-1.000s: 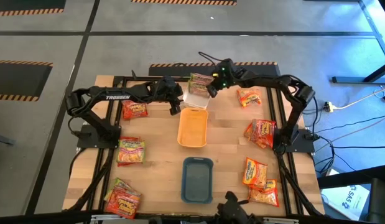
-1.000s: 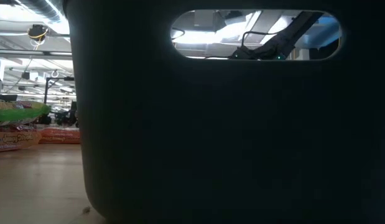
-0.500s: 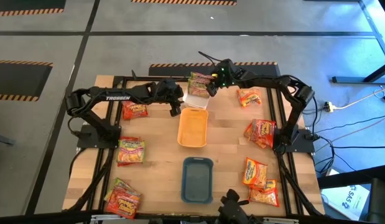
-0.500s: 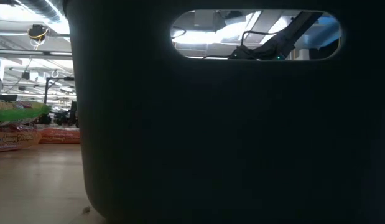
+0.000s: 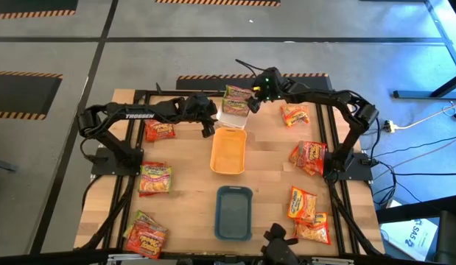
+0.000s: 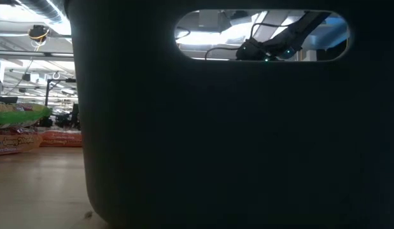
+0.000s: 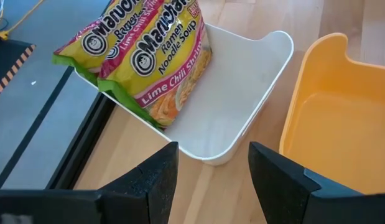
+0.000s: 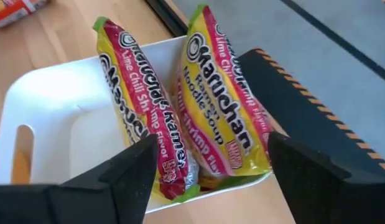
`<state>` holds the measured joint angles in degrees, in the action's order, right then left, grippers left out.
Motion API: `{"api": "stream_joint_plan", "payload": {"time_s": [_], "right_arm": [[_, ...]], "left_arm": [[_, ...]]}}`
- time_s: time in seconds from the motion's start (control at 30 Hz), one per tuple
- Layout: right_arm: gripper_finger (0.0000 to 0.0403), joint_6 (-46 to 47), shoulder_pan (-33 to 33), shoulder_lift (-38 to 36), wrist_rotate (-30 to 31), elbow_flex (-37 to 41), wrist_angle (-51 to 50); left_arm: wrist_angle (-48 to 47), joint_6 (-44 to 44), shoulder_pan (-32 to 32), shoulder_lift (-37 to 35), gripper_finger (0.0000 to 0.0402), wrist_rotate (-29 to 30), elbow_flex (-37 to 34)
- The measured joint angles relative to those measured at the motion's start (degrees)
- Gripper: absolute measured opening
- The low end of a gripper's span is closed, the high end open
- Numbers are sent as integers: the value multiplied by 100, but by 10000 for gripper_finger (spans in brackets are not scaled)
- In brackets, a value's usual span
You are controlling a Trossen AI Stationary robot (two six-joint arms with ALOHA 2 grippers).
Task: Sort Maruchan noodles
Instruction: Put the green noodle pack into the white bin
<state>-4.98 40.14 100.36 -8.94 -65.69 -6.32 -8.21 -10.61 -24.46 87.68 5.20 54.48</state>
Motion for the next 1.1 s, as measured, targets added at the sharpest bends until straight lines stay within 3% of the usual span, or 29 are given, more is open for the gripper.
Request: {"api": "stream_joint_plan", "payload": {"time_s": [0.37,0.53,0.6,0.77,0.97,1.1], "right_arm": [[278,-448,-44,-449,12,-11,59],[277,-704,-130,-460,-1203,5,33],[277,-930,-346,-461,-1428,69,40],[277,-1662,-831,-461,-1182,170,-349],[277,-2150,-1075,-448,31,173,-549],[277,-2254,-1043,-225,-159,175,-336]], "left_arm": [[24,-2,30,4,188,-40,2],[181,-2,26,97,188,-328,11],[207,-27,27,156,188,-433,11],[197,-46,26,238,188,-427,11],[193,-50,27,236,188,-429,11],[191,-153,26,236,188,-426,11]]}}
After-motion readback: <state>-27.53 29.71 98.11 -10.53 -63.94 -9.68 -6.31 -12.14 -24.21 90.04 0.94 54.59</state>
